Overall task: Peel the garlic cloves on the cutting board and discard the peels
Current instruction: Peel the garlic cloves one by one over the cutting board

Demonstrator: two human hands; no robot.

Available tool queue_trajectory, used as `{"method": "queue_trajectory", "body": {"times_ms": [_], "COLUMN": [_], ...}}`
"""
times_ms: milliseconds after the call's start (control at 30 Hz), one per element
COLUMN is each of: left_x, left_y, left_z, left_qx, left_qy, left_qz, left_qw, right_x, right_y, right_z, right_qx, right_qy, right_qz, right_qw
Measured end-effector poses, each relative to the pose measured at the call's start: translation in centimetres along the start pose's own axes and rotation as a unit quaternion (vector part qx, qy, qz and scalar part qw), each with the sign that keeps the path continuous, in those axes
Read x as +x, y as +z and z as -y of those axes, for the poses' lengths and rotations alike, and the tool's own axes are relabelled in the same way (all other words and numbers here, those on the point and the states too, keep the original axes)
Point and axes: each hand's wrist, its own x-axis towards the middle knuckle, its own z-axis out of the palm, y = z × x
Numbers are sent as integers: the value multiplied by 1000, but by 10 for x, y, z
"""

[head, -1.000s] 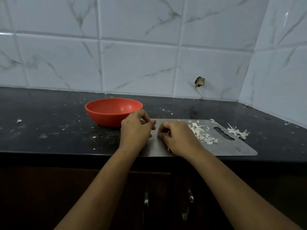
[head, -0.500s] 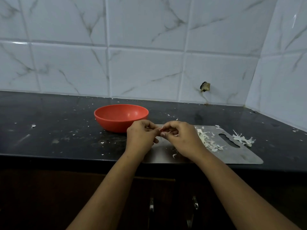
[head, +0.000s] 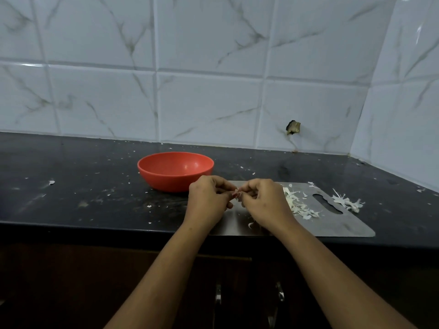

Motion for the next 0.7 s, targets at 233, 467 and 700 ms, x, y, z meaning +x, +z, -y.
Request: {"method": "queue_trajectory", "body": {"times_ms": [233, 467, 700], "left_x": [-1, 1, 1], "left_y": [0, 1, 1], "left_z": [-1, 1, 0], "left_qx": [27, 6, -13], "left_qy": [17, -1, -7], "left_qz": [7, 5, 12], "left_qw": [999, 1000, 1000], "right_x": [-2, -2, -3], "right_y": [1, 1, -1], "right_z": [0, -2, -1], "right_qx": [-17, 1, 24], "right_qy": [-6, -9, 3], "right_qz": [-3, -12, -18], "right_qw": [1000, 1000, 1000]}}
